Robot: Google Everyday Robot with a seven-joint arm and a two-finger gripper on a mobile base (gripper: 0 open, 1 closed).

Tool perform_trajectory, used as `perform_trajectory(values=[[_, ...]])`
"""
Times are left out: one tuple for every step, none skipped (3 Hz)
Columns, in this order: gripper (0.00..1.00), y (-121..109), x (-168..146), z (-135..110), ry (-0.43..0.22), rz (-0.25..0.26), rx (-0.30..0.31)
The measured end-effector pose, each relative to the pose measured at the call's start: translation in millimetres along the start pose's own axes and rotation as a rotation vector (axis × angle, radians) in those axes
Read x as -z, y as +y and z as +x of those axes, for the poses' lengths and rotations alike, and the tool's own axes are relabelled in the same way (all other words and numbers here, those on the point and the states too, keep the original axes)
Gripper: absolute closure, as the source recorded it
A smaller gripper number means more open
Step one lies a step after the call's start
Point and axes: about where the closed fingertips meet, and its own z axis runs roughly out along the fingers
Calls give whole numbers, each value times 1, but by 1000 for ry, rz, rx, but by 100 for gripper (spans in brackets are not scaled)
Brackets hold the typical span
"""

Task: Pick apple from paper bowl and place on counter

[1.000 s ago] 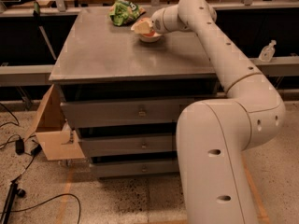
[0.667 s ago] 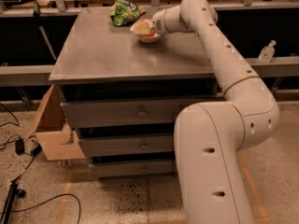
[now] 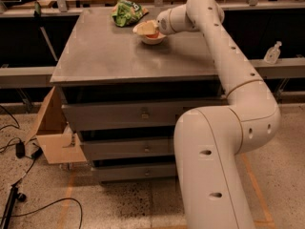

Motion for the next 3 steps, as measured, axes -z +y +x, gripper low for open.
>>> perform_trajectory(values=[[13, -4, 6, -3, -8, 7, -18], [0, -7, 13, -7, -14, 11, -25], [0, -9, 18, -9, -20, 11, -31]])
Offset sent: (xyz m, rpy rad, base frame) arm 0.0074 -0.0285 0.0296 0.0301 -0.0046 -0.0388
